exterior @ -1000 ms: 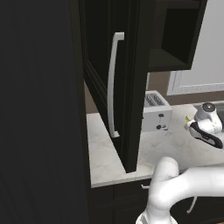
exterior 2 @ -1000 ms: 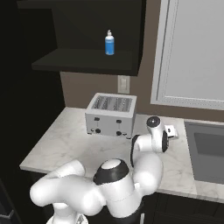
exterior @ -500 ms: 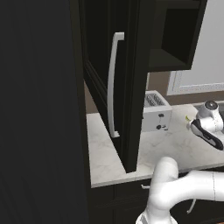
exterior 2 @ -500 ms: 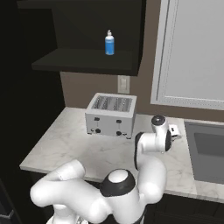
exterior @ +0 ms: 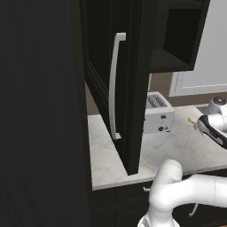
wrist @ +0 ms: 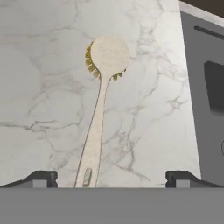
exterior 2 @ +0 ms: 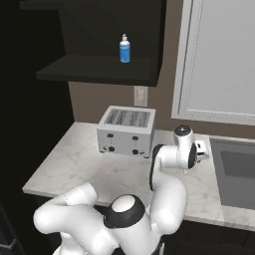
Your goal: Locate and retrieve the dish brush and soap dispenser from the cabinet. Place them next to the sink.
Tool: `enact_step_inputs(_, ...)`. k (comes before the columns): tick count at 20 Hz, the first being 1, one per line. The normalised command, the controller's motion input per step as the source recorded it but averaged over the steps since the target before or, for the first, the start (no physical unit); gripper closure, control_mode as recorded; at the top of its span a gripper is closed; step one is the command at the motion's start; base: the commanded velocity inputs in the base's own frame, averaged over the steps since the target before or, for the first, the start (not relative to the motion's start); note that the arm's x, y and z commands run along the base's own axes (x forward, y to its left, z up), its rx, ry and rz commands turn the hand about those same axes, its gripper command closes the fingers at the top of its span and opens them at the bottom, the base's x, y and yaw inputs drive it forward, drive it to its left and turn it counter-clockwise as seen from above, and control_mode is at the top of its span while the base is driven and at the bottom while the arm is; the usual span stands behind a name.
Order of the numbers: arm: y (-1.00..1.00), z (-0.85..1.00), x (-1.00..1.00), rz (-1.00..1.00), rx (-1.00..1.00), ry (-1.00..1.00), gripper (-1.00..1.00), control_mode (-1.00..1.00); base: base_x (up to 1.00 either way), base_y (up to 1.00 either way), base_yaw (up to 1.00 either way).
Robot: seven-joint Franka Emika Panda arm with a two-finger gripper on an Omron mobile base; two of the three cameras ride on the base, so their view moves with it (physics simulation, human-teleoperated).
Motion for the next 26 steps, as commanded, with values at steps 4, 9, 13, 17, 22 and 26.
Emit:
enact_step_inputs(4,0.01,0.02,-0.83,-0.10,0.04,0.00,-1.00,-1.00,0.00,0.00,0.00)
enact_step_inputs(9,0.31,0.06,-0.70,-0.04,-0.01,0.01,-1.00,-1.00,0.00,0.00,0.00)
enact_step_inputs(13,0.55,0.22,-0.48,0.00,-0.08,0.03,-1.00,-1.00,0.00,0.00,0.00)
enact_step_inputs(17,0.43,0.07,-0.63,-0.07,-0.01,0.00,-1.00,-1.00,0.00,0.00,0.00)
enact_step_inputs(22,0.12,0.00,-0.37,-0.15,0.07,0.00,-1.00,-1.00,0.00,0.00,0.00)
enact_step_inputs(26,0.00,0.03,-0.15,-0.09,0.11,-0.02,-1.00,-1.00,0.00,0.00,0.00)
